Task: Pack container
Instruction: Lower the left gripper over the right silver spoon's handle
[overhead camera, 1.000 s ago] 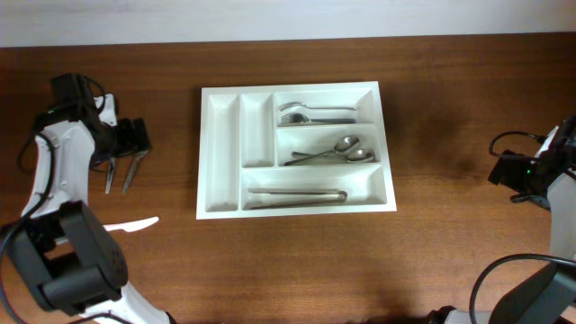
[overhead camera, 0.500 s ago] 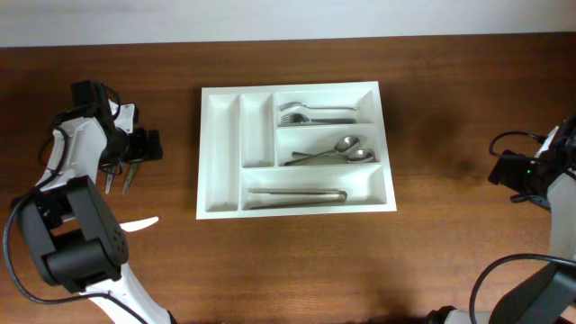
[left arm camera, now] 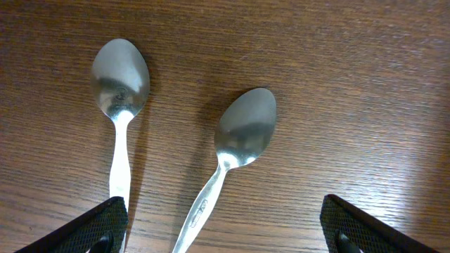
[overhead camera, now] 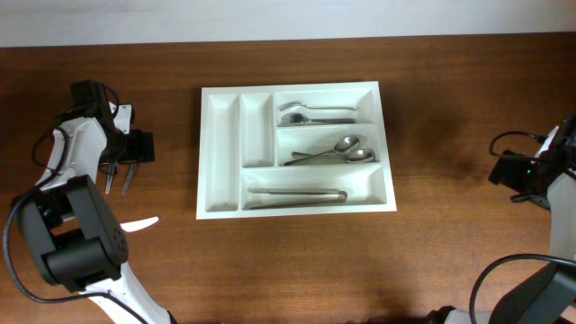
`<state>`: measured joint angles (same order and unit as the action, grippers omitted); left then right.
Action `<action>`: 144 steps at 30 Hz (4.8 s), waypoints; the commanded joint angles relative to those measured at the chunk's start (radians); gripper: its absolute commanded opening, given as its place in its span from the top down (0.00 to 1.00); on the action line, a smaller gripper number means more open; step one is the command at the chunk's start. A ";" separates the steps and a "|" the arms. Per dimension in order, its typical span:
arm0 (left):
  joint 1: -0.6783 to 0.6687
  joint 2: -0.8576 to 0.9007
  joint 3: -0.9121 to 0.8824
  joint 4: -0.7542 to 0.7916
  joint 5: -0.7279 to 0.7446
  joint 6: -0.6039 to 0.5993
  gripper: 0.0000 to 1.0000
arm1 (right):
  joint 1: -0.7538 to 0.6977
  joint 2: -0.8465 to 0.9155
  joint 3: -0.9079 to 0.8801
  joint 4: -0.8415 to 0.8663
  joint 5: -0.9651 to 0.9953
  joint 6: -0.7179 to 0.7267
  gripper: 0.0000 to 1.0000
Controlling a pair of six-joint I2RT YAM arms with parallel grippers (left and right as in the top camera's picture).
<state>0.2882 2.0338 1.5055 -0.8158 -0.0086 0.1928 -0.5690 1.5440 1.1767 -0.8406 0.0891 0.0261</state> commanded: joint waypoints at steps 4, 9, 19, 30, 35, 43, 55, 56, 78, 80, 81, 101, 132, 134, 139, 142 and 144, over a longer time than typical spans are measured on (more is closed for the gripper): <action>0.000 0.032 0.014 0.019 -0.014 0.027 0.10 | -0.006 0.006 -0.002 0.000 0.001 0.000 0.01; 0.001 0.047 0.014 0.023 -0.014 0.045 0.10 | -0.006 0.006 -0.002 0.000 0.001 0.000 0.01; 0.001 0.098 0.014 0.019 -0.013 0.087 0.10 | -0.006 0.006 -0.002 0.000 0.001 0.000 0.01; 0.000 0.098 0.014 0.019 -0.014 0.139 0.10 | -0.006 0.006 -0.002 0.000 0.001 0.000 0.01; -0.003 0.098 0.014 0.014 -0.014 0.139 0.11 | -0.006 0.006 -0.002 0.000 0.002 0.000 0.01; -0.067 0.098 0.014 -0.008 -0.070 0.182 0.11 | -0.006 0.006 -0.002 0.000 0.001 0.000 0.01; -0.063 0.098 0.014 -0.010 -0.123 0.156 0.18 | -0.006 0.006 -0.002 0.000 0.001 0.000 0.01; -0.060 0.098 0.014 -0.012 -0.123 0.156 0.18 | -0.006 0.006 -0.002 0.000 0.002 0.000 0.01; -0.037 0.157 0.014 -0.045 -0.066 0.156 0.19 | -0.006 0.006 -0.002 0.000 0.001 0.000 0.01; -0.037 0.159 0.014 -0.046 -0.060 0.156 0.19 | -0.006 0.006 -0.002 0.000 0.001 0.000 0.01; -0.037 0.159 0.014 -0.046 -0.054 0.156 0.19 | -0.006 0.006 -0.002 0.000 0.001 0.000 0.01; -0.037 0.159 0.014 -0.050 -0.005 0.156 0.20 | -0.006 0.006 -0.002 0.000 0.001 0.000 0.01; 0.004 0.160 0.014 -0.071 0.020 0.148 0.30 | -0.006 0.006 -0.002 0.000 0.001 0.000 0.01; 0.004 0.160 0.014 -0.069 0.020 0.148 0.39 | -0.006 0.006 -0.002 0.000 0.001 0.000 0.01; 0.004 0.160 0.014 -0.061 0.019 0.148 0.55 | -0.006 0.006 -0.002 0.000 0.001 0.000 0.01; 0.004 0.160 0.014 -0.054 0.019 0.148 0.62 | -0.006 0.006 -0.002 0.000 0.001 0.000 0.01; 0.004 0.160 0.014 -0.049 0.019 0.148 0.67 | -0.006 0.006 -0.002 0.000 0.001 0.000 0.01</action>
<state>0.2848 2.1433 1.5284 -0.8738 0.0082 0.3378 -0.5690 1.5440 1.1767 -0.8406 0.0891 0.0257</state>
